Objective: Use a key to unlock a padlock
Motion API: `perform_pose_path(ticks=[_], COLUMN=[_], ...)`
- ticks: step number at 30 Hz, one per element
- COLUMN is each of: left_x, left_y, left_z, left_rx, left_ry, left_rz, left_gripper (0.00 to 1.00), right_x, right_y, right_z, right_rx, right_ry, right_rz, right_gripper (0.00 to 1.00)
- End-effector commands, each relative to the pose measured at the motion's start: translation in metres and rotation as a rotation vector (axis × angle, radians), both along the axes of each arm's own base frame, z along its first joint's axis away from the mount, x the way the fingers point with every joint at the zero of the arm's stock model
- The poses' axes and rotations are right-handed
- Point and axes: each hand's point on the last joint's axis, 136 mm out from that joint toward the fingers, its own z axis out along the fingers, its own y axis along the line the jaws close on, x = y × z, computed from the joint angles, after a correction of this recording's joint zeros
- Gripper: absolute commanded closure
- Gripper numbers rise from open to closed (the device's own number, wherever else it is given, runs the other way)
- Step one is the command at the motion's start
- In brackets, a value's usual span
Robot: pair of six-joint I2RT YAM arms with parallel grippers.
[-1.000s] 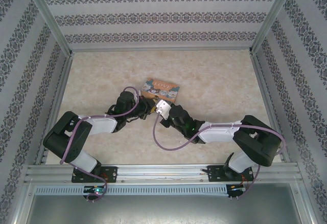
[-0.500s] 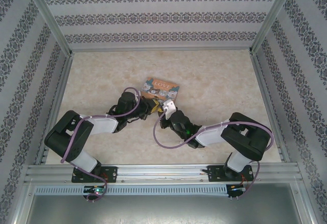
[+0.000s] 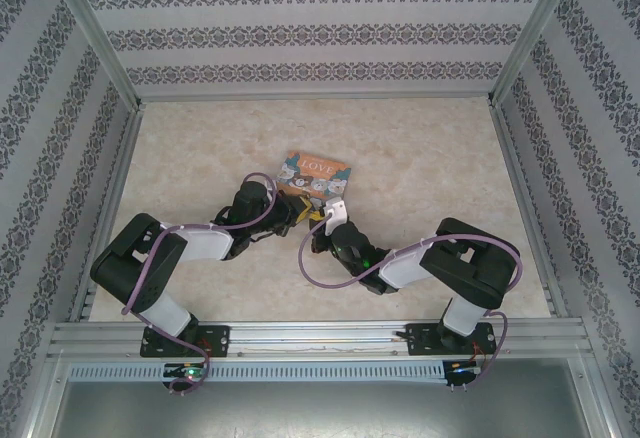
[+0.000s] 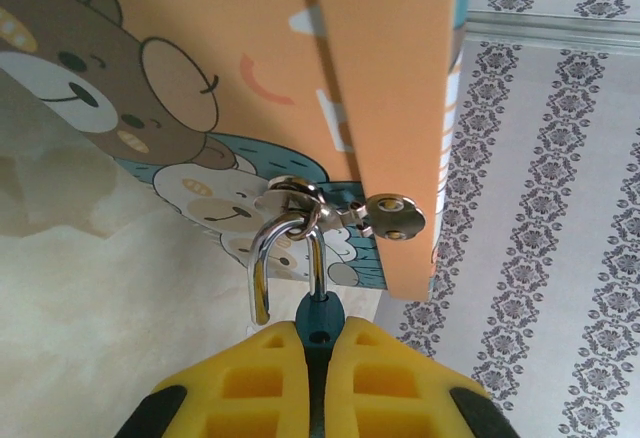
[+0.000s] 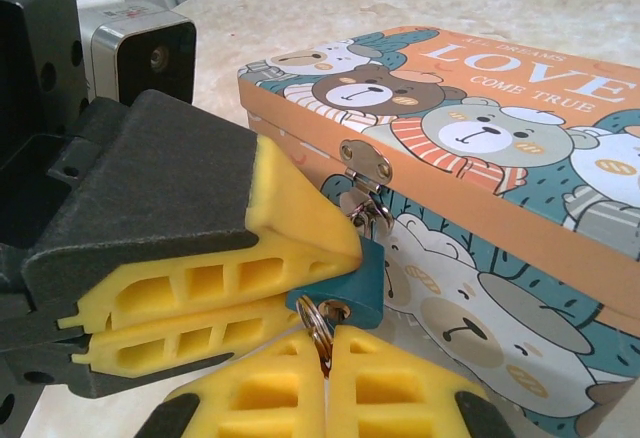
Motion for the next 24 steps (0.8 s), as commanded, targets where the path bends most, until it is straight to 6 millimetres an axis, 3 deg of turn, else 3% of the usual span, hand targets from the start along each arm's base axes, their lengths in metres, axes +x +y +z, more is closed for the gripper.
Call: perform_pose_path(ticks=[1, 7, 15, 24], left_x=[-0.012, -0.012, -0.014, -0.022], left_y=[-0.021, -0.018, 0.002, 0.035], left_z=[0.01, 0.008, 0.015, 0.033], left_rx=[-0.019, 0.009, 0.093, 0.217], left_ry=[-0.035, -0.043, -0.068, -0.123], left_rz=[-0.098, -0.099, -0.067, -0.033], left_gripper=[0.93, 0.77, 0.63, 0.57], right_x=[0.002, 0.002, -0.001, -0.01], right_y=[0.007, 0.003, -0.007, -0.021], right_z=[0.026, 0.025, 0.024, 0.017], right_rx=[0.145, 0.159, 0.235, 0.328], right_ry=[-0.039, -0.035, 0.02, 0.112], right_rz=[-0.018, -0.043, -0.087, -0.133], right_gripper=[1.0, 1.0, 1.0, 1.0])
